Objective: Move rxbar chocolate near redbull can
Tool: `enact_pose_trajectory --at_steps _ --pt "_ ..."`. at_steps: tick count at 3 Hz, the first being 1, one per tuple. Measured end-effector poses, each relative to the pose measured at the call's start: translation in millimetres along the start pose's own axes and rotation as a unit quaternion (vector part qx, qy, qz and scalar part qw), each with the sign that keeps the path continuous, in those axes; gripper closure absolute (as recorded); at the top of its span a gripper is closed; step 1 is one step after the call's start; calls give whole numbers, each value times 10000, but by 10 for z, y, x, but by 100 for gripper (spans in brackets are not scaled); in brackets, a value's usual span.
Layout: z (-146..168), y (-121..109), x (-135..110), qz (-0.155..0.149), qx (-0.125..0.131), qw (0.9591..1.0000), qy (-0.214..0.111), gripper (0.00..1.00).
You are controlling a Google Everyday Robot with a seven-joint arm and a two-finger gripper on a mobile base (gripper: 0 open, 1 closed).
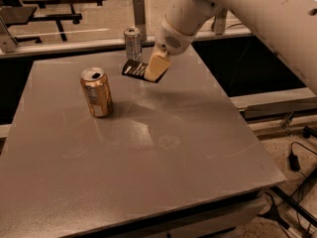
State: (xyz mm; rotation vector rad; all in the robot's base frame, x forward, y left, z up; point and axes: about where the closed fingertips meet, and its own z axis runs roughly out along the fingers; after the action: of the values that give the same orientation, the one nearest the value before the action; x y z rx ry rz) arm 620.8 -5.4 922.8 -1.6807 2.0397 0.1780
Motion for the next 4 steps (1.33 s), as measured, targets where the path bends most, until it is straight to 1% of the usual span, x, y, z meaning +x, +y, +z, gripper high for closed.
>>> enact_pose_trajectory --at_steps 1,2,3,4 --pt "98 -230 3 89 -19 10000 9 100" --pt "326 -456 48 238 -96 9996 70 100" --pt "476 -563 109 339 -149 9992 155 100" --pt "609 -609 194 439 -174 9986 244 84"
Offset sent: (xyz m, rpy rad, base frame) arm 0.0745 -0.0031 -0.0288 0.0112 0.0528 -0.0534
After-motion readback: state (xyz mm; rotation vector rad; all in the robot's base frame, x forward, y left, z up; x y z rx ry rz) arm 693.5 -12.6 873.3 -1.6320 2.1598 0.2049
